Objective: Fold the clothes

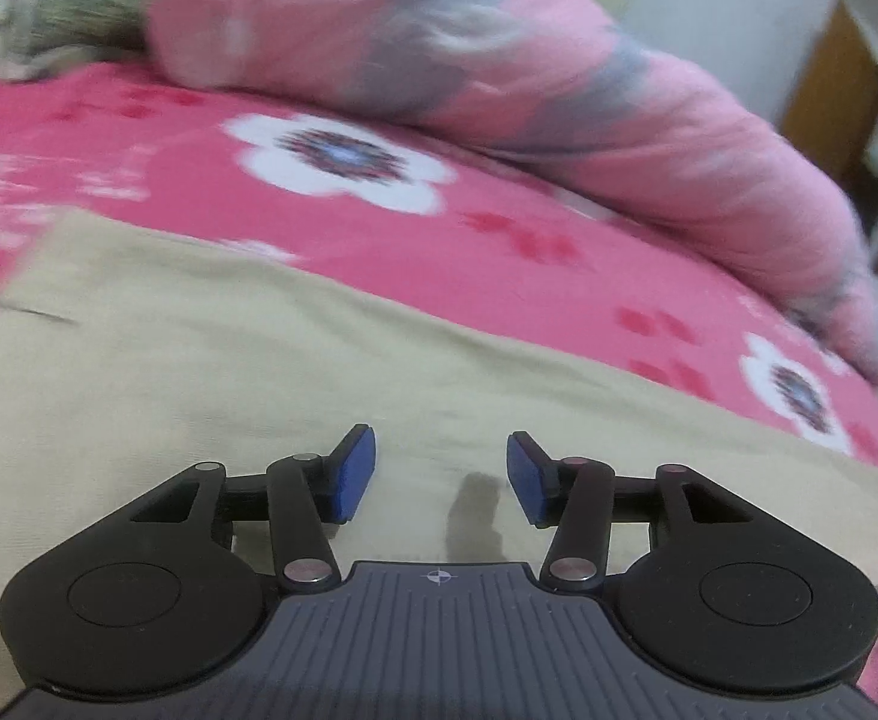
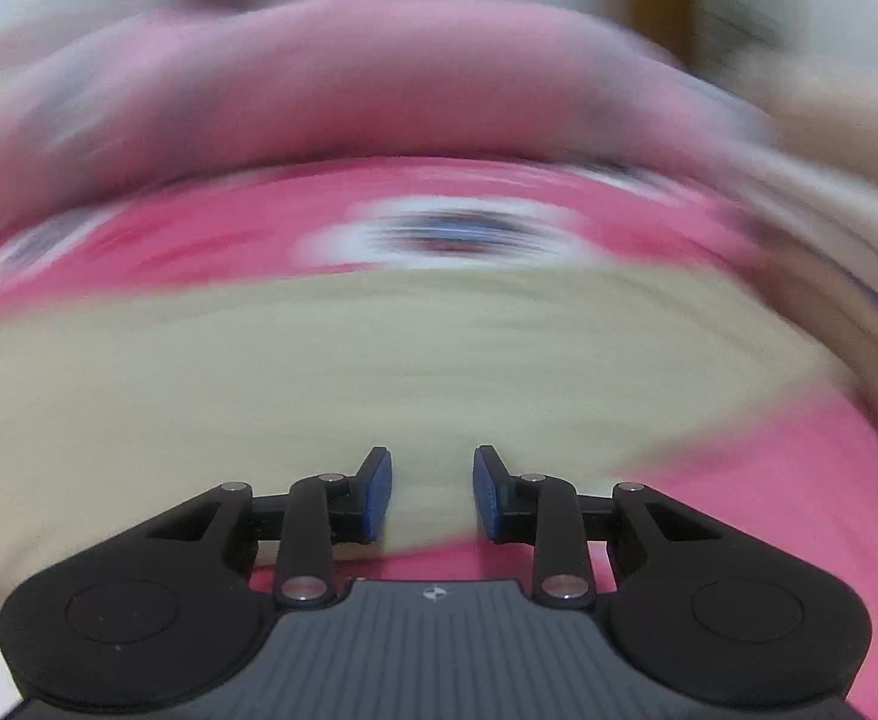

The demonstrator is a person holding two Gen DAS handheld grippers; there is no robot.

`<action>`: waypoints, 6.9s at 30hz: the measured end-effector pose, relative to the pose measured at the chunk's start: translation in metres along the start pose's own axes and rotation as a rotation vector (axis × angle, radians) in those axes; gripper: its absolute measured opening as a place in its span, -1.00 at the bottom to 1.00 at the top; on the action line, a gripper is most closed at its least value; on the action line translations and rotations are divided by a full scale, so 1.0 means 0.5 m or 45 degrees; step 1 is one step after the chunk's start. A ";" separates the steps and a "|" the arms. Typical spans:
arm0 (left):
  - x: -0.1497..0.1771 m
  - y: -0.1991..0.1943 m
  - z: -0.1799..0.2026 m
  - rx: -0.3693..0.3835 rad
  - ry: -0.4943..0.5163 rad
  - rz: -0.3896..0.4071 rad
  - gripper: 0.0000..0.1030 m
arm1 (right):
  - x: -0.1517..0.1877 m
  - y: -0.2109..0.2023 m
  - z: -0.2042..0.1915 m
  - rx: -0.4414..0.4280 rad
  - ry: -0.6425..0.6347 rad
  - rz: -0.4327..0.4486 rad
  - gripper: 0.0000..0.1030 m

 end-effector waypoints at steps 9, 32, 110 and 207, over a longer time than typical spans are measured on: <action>-0.030 -0.074 -0.004 -0.141 0.101 0.021 0.02 | 0.055 -0.080 0.110 0.042 0.451 0.180 -0.35; 0.081 -0.129 0.121 -0.196 0.440 -0.049 0.14 | 0.107 -0.142 0.017 0.000 0.205 0.243 -0.27; 0.183 -0.069 0.201 0.028 0.429 0.106 1.00 | 0.082 0.022 -0.306 -0.269 -0.283 0.032 1.00; 0.110 -0.241 -0.021 0.132 0.583 0.331 0.59 | 0.180 -0.204 -0.509 -0.583 -1.333 0.021 -0.93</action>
Point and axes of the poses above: each gripper's, at about its wrist camera, not at the fingertips, and y roughly the way its jaws point, z to its right, x to its underside, the point moved 8 cm from there along y, roughly the way its jaws point, and after that the axes turned 13 degrees about -x, right-handed, at the moved point
